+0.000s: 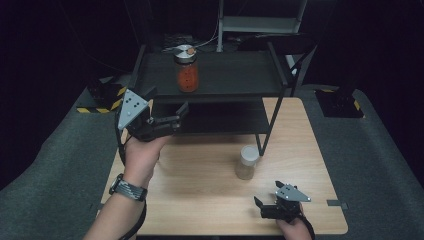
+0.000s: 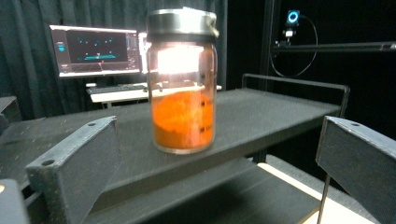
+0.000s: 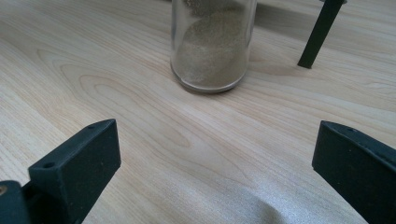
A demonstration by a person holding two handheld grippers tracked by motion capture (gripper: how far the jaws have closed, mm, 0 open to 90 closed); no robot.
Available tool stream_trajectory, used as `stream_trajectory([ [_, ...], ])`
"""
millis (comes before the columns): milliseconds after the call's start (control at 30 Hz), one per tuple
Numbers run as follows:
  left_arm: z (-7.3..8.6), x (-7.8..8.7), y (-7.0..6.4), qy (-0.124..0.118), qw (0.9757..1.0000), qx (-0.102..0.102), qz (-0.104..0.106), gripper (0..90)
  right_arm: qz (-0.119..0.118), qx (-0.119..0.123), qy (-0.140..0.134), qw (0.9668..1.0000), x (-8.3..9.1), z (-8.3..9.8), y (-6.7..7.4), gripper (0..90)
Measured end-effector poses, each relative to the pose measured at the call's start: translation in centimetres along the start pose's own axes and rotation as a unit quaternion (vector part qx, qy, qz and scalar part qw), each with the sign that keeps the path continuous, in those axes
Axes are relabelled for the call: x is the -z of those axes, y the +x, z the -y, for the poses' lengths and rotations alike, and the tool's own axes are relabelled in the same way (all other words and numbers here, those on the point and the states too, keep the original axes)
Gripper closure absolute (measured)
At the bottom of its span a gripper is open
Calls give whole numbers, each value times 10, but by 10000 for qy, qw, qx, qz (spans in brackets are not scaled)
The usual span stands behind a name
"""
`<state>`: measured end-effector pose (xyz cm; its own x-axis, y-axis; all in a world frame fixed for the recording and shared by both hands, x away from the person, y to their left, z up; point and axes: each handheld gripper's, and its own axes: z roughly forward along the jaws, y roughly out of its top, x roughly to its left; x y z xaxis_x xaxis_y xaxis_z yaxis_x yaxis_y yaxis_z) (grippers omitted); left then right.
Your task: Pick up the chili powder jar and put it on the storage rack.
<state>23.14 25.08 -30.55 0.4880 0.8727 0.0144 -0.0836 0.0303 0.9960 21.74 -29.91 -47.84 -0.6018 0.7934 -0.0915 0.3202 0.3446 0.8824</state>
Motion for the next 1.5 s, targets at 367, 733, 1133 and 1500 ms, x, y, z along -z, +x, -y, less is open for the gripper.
stream_trajectory([
  [367,32,20,-6,212,9997,2,113,3,7,13,6,10000,0,0,1,3],
  [733,67,36,-13,404,9990,-36,186,3,23,21,18,10000,0,-1,2,3],
  [1133,120,50,-13,864,9959,206,182,3,15,46,9,10000,0,0,2,3],
  [1500,167,61,-13,1357,9900,290,257,3,62,65,32,10000,-1,-1,4,3],
])
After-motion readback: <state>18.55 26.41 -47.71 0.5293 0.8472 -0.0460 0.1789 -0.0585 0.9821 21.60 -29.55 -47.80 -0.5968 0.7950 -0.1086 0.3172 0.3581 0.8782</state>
